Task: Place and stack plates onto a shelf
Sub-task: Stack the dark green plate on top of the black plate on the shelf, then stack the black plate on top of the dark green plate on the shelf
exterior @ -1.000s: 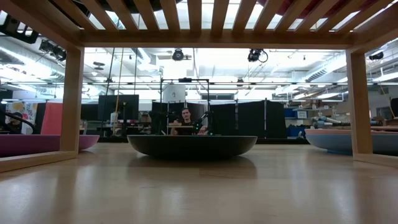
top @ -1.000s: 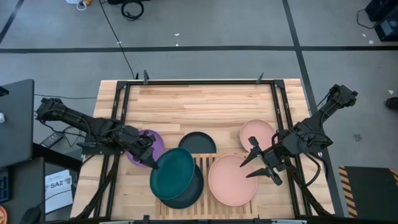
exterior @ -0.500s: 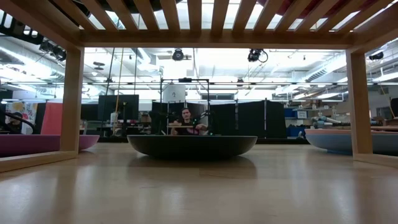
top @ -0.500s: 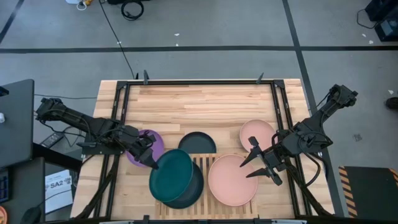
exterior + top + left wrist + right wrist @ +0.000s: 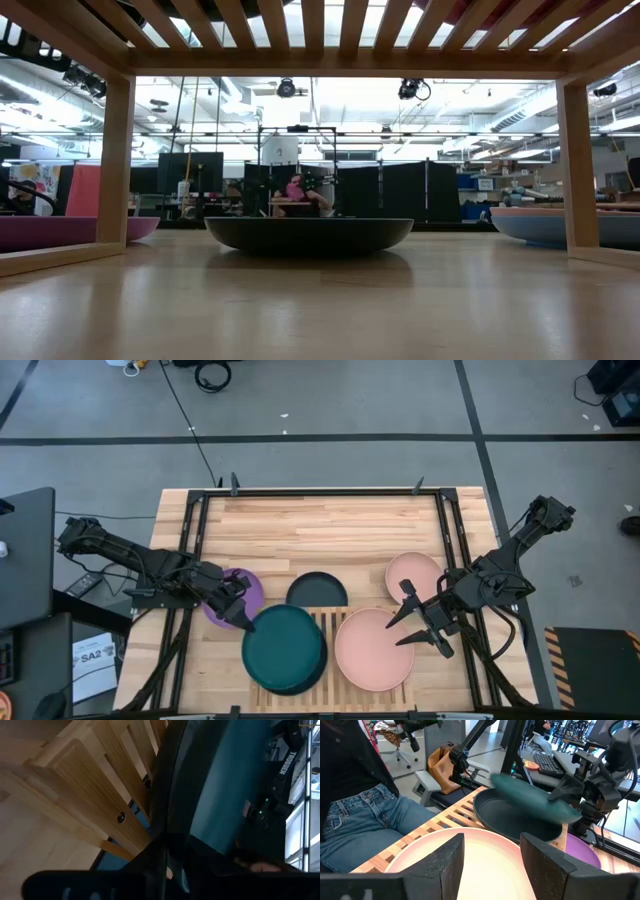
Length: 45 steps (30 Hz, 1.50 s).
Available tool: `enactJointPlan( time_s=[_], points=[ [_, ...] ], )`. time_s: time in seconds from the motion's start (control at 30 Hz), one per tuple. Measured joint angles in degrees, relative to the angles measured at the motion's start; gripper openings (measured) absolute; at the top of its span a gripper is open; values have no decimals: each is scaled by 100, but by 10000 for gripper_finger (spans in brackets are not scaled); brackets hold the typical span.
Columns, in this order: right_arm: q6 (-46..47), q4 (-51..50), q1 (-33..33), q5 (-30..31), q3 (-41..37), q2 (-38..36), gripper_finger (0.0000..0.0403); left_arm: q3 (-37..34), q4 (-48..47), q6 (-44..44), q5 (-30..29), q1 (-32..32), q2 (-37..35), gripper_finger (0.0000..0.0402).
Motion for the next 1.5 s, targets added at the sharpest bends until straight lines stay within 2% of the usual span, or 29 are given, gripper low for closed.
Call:
enactJointPlan(
  time_s=[0.23,0.5,0.73,0.93,1.23,1.5],
  points=[
    [0,1,1,0,0,0,199,0,2,3,2,0,0,111],
    [0,0,2,0,0,0,199,0,1,2,2,0,0,143],
    [0,0,0,0,0,0,199,0,32,157,4,4,-9,144],
    [0,0,0,0,0,0,199,0,457,535,20,4,-23,144],
    [1,0,0,0,0,0,199,0,561,628,32,4,-322,144],
    [1,0,1,0,0,0,199,0,561,1462,-325,174,-622,144]
  ],
)
